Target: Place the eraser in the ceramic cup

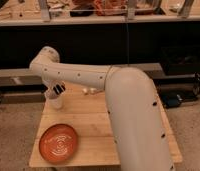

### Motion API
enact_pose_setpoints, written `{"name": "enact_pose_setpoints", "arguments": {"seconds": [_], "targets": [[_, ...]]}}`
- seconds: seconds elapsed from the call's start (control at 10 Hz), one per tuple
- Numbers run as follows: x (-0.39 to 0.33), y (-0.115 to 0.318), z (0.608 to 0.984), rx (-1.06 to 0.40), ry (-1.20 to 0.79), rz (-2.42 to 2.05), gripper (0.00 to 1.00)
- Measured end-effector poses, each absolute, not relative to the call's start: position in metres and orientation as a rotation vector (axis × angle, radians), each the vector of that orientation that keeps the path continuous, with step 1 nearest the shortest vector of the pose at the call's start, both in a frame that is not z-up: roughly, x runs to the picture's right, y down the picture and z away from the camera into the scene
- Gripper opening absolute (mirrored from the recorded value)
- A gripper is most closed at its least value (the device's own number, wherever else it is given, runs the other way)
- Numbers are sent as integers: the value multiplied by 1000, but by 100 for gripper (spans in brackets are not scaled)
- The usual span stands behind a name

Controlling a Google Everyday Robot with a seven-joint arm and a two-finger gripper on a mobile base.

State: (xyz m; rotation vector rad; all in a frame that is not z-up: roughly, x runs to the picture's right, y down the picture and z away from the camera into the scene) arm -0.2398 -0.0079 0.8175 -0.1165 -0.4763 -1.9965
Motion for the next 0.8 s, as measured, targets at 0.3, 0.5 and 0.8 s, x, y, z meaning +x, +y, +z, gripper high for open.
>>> {"name": "enact_pose_setpoints", "arguments": {"seconds": [0.3, 0.5, 0.8], "targets": [[-242, -6, 817, -113, -481, -2001, 78], [-243, -5, 816, -109, -483, -2006, 80], [-245, -4, 815, -103, -485, -2013, 80]]}}
